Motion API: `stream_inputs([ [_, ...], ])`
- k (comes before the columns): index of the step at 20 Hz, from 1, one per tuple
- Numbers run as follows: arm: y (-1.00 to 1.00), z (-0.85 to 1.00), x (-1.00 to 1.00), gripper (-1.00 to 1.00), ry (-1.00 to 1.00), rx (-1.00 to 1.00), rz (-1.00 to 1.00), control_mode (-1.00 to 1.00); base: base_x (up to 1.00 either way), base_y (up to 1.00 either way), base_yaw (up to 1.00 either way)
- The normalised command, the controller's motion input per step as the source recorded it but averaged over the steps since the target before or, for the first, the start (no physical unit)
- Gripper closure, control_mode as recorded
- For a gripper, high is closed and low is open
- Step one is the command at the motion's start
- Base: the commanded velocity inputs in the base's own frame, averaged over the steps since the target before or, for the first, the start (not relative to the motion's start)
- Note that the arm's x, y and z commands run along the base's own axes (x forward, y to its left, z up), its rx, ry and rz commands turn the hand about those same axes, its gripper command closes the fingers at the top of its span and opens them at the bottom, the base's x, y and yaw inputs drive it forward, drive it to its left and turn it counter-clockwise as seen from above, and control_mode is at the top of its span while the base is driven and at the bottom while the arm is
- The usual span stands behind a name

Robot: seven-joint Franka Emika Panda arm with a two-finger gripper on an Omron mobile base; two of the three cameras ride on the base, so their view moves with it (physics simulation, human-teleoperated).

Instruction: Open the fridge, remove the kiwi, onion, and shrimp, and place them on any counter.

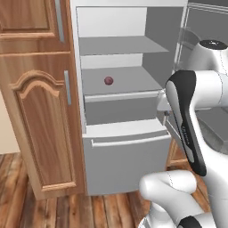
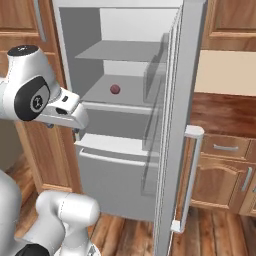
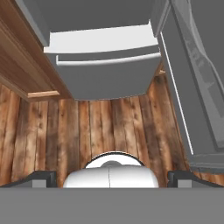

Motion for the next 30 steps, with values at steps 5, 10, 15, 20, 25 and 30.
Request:
stream_inputs([
  [5, 0.0, 0.0, 0.0, -1.0, 0.0, 0.0, 0.0, 1.0, 0.58, 0.0, 0.0],
  [10, 0.0, 0.0, 0.0, -1.0, 0.0, 0.0, 0.0, 1.0, 0.54, 0.0, 0.0],
  [15, 0.0, 0.0, 0.0, -1.0, 0.0, 0.0, 0.0, 1.0, 0.52, 0.0, 0.0],
  [20, 0.0, 0.0, 0.0, -1.0, 0.0, 0.0, 0.0, 1.0, 0.48, 0.0, 0.0],
  [25, 0.0, 0.0, 0.0, -1.0, 0.0, 0.0, 0.0, 1.0, 0.5, 0.0, 0.0],
  [30, 0.0, 0.0, 0.0, -1.0, 0.0, 0.0, 0.0, 1.0, 0.52, 0.0, 0.0],
])
